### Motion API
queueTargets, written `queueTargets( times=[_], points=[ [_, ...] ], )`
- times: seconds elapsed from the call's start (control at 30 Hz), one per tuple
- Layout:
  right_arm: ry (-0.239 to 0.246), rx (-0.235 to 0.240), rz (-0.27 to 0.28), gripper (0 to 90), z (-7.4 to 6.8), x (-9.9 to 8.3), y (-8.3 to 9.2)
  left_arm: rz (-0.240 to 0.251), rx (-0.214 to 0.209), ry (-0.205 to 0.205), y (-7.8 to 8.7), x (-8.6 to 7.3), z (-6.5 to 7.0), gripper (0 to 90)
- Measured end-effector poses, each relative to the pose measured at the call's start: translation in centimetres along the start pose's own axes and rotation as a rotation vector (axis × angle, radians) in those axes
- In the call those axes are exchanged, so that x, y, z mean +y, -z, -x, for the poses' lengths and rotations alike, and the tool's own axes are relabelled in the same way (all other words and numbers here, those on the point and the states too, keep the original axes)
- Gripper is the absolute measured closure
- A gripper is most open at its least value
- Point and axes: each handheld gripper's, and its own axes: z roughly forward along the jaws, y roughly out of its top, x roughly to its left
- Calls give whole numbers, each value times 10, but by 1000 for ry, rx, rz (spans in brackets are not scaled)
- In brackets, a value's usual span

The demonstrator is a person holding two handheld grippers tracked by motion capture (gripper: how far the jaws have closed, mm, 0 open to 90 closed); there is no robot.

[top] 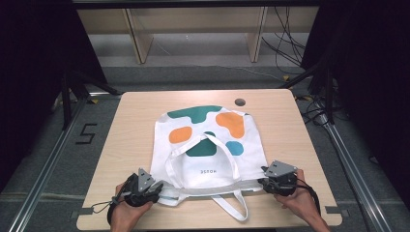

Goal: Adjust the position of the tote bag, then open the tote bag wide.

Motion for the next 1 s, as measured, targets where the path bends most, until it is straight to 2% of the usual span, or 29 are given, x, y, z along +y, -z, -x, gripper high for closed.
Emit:
queueTargets(
  times=[0.03, 0.07, 0.13, 0.17, 0.2, 0.23, 0.3, 0.4, 0.43, 0.5, 0.57, 0.6, 0.67, 0.7, 0.77, 0.8, 0.83, 0.9, 0.93, 0.97, 1.0],
  points=[
    [-1, 4, -15, 582, -1, 0, -1, 0, 2, -5, -1, 1, 0, 471],
    [18, 4, -18, 596, -1, 1, -4, 4, 0, -8, 0, 2, 0, 492],
    [28, 0, -23, 638, 0, 0, -5, 18, -13, -26, 0, 3, 0, 603],
    [21, -7, -13, 674, 2, 0, -4, 21, -10, -35, 0, 4, 1, 627],
    [6, 0, -15, 704, 2, 0, -3, 16, -25, -45, 0, 4, 1, 646],
    [10, -3, 4, 736, 5, -1, -2, 18, -25, -52, 1, 4, 1, 675],
    [-8, 3, 21, 791, 7, 0, 0, 34, -25, -45, 3, 6, -1, 741],
    [14, -4, 36, 834, 7, 1, 2, 68, -6, -52, 9, 9, -2, 801],
    [6, -11, 45, 839, 7, 1, 3, 89, 5, -75, 11, 11, -2, 807],
    [-8, -16, 63, 847, 8, 2, 7, 96, 15, -95, 15, 12, -1, 819],
    [-3, -19, 76, 852, 9, 3, 9, 118, 14, -95, 19, 13, 1, 826],
    [-9, -24, 78, 854, 9, 2, 10, 143, 16, -72, 20, 14, 2, 828],
    [-18, -26, 88, 859, 9, 2, 12, 166, 27, -70, 24, 14, 2, 830],
    [-23, -25, 87, 860, 9, 2, 13, 169, 23, -77, 25, 15, 1, 831],
    [-22, -28, 98, 864, 11, 2, 15, 180, 23, -65, 27, 16, 3, 833],
    [-26, -28, 102, 865, 12, 2, 15, 172, 16, -70, 27, 16, 3, 834],
    [-34, -26, 103, 865, 12, 2, 16, 190, 17, -66, 28, 17, 4, 834],
    [-27, -27, 116, 865, 13, 2, 16, 196, 26, -70, 29, 17, 3, 833],
    [-50, -30, 119, 865, 12, 3, 17, 209, 16, -47, 29, 17, 3, 833],
    [-54, -25, 124, 866, 13, 3, 18, 217, 7, -39, 30, 18, 2, 833],
    [-56, -33, 130, 866, 13, 4, 20, 227, 17, -37, 31, 18, 1, 833]
  ],
)
